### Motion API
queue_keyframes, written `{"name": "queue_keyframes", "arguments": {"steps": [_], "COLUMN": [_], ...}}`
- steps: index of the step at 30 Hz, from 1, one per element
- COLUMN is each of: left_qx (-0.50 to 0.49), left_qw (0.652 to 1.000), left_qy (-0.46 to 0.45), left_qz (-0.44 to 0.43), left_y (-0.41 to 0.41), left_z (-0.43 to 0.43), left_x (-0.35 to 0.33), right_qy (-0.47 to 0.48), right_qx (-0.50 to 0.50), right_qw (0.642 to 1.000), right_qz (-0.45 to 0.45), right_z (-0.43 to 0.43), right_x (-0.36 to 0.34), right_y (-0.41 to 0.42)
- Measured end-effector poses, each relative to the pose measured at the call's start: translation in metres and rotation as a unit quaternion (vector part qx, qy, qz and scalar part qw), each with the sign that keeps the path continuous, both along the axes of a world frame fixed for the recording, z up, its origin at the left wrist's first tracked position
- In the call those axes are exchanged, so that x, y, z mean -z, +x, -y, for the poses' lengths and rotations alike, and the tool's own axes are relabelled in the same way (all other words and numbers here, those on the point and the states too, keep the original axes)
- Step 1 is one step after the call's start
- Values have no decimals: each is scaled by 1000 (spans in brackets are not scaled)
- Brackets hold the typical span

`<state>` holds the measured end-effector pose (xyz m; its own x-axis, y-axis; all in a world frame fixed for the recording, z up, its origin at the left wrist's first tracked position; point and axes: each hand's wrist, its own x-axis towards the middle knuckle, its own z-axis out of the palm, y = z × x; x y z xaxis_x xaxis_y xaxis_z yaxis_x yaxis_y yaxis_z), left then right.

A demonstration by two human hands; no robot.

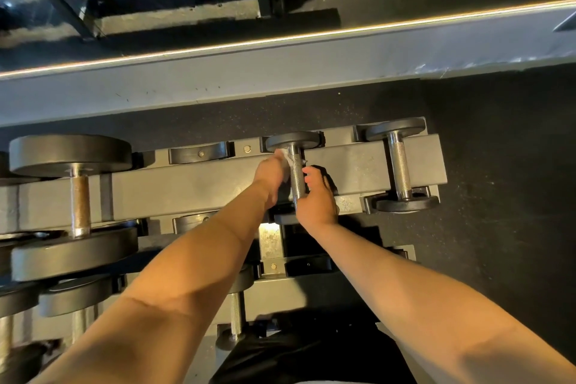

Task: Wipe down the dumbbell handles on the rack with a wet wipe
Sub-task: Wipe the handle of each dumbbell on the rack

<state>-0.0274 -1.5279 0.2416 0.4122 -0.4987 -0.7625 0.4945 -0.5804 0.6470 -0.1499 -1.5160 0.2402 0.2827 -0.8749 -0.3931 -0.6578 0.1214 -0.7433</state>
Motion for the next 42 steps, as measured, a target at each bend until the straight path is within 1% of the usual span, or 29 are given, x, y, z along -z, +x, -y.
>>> {"name": "queue_keyframes", "arguments": {"steps": [5, 7, 12, 16, 19, 21, 23, 26, 29, 31, 34, 36, 38, 40, 42], "left_qx": [-31, -21, 60, 165, 203, 226, 226, 202, 156, 142, 171, 175, 189, 193, 173], "left_qw": [999, 999, 998, 981, 970, 962, 961, 964, 961, 951, 923, 908, 899, 905, 914], "left_qy": [-22, -26, 11, 69, 77, 65, 51, 25, 10, -10, -52, -81, -123, -155, -158], "left_qz": [14, 8, 11, 69, 113, 136, 151, 172, 226, 273, 340, 373, 375, 346, 330], "left_y": [-19, -21, -19, -21, -22, -23, -25, -29, -40, -46, -52, -50, -48, -48, -46], "left_z": [-2, -8, -25, -37, -45, -50, -58, -70, -82, -89, -97, -94, -87, -78, -71], "left_x": [4, 7, 5, 7, 9, 3, 0, -4, -2, -2, -2, -5, -9, -17, -21], "right_qy": [5, 8, 4, -19, -24, -18, -11, 8, 24, 37, 59, 55, 41, 41, 52], "right_qx": [14, 15, 8, 6, 12, 15, 20, 26, 31, 42, 81, 105, 94, 64, 34], "right_qw": [1000, 1000, 1000, 1000, 999, 999, 999, 998, 996, 994, 983, 973, 968, 966, 966], "right_qz": [15, 17, 27, 12, 21, 31, 44, 60, 76, 98, 155, 196, 228, 249, 250], "right_z": [1, 1, 1, 1, 2, 2, 2, 3, 3, 1, -6, -13, -15, -11, 0], "right_x": [-1, -1, 0, 3, 5, 6, 6, 1, -1, -3, -5, -7, -13, -21, -28], "right_y": [-2, -2, -3, -2, -3, -4, -4, -5, -7, -10, -14, -16, -16, -15, -14]}}
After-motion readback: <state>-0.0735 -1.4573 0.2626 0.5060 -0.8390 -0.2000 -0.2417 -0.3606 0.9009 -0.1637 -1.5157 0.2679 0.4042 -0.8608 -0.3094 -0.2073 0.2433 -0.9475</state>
